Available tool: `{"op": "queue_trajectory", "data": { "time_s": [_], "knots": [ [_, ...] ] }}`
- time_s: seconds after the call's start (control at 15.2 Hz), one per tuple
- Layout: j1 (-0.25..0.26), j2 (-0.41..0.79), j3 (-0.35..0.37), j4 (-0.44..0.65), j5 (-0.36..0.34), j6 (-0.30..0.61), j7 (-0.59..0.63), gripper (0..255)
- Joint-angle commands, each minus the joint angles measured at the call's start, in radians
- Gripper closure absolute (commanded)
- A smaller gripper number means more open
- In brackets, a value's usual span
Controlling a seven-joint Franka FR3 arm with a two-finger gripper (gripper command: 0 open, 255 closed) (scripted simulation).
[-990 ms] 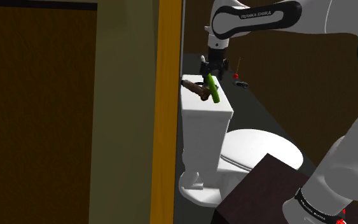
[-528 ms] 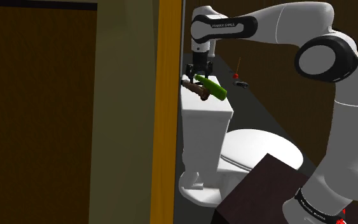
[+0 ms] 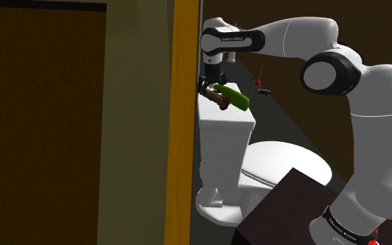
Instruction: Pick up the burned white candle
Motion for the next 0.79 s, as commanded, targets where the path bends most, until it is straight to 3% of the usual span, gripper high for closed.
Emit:
{"op": "queue_trajectory", "data": {
  "time_s": [0.0, 0.13, 0.2, 0.73],
  "knots": [
    [-0.001, -0.004, 0.0, -0.032, 0.0, 0.028, 0.0, 0],
    [-0.001, -0.005, 0.0, -0.041, 0.0, 0.036, 0.001, 0],
    [-0.001, -0.003, 0.0, -0.04, 0.0, 0.037, 0.001, 255],
    [0.0, -0.003, 0.0, -0.033, 0.0, 0.03, 0.001, 255]
  ]
}}
